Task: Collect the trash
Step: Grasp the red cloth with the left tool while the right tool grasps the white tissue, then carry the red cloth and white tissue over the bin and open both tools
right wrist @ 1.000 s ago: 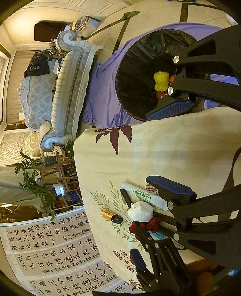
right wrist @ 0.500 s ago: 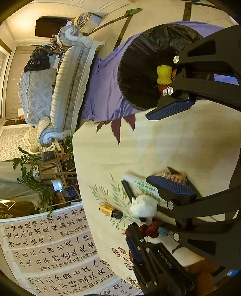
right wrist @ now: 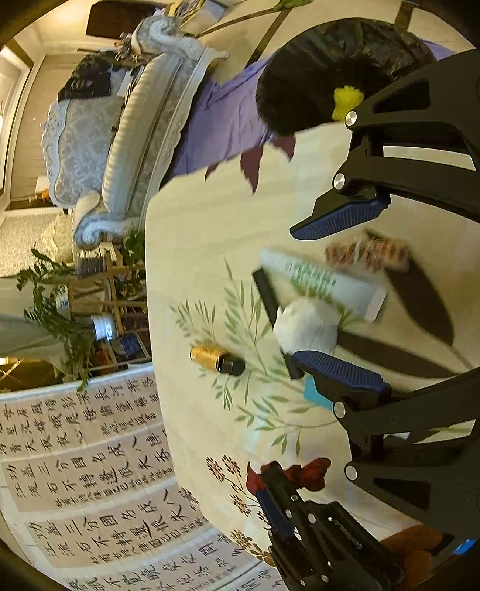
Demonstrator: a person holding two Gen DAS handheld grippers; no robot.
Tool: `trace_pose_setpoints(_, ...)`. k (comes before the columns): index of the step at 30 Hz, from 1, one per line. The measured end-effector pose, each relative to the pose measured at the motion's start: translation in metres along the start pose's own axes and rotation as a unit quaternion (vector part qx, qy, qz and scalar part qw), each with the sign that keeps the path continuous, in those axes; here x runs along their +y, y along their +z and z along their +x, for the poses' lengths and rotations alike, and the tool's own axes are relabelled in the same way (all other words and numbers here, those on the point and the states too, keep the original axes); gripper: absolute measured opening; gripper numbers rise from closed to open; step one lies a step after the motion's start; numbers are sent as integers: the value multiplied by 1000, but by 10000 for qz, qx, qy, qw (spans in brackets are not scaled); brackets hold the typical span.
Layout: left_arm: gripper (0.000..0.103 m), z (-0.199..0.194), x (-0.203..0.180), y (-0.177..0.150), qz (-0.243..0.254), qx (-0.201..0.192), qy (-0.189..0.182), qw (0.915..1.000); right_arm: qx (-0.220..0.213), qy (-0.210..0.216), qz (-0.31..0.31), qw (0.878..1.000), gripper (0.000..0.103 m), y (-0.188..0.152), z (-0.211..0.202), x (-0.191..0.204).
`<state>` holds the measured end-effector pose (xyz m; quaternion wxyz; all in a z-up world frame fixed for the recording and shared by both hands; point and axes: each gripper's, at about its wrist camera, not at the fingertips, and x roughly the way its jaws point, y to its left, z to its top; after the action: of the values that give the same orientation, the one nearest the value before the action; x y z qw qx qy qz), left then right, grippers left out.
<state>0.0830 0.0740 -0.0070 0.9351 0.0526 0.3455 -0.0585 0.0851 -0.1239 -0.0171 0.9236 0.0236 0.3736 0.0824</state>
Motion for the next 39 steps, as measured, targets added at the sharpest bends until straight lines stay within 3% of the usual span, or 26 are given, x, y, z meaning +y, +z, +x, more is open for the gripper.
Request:
trace_pose_setpoints(4, 28, 2, 18, -2, -196, 18, 120, 9997, 179, -1, -173, 9997, 52, 3, 14, 13)
trace_pose_setpoints(8, 28, 3, 24, -6, -277, 20, 113, 9996, 458, -14, -318, 9984, 31, 2, 29, 21)
trace_pose_setpoints(11, 28, 2, 22, -6, -285, -1, 74, 9996, 451, -73, -433, 9980, 28, -1, 29, 25)
trace_pose_setpoints(22, 28, -18, -14, 1, -125, -282, -300, 9991, 11, -262, -147, 9995, 28, -5, -20, -8)
trace_pose_setpoints(39, 28, -31, -150, 19, 484, -527, -1329, 9885, -365, -1362, 777, 9869, 28, -39, -87, -137)
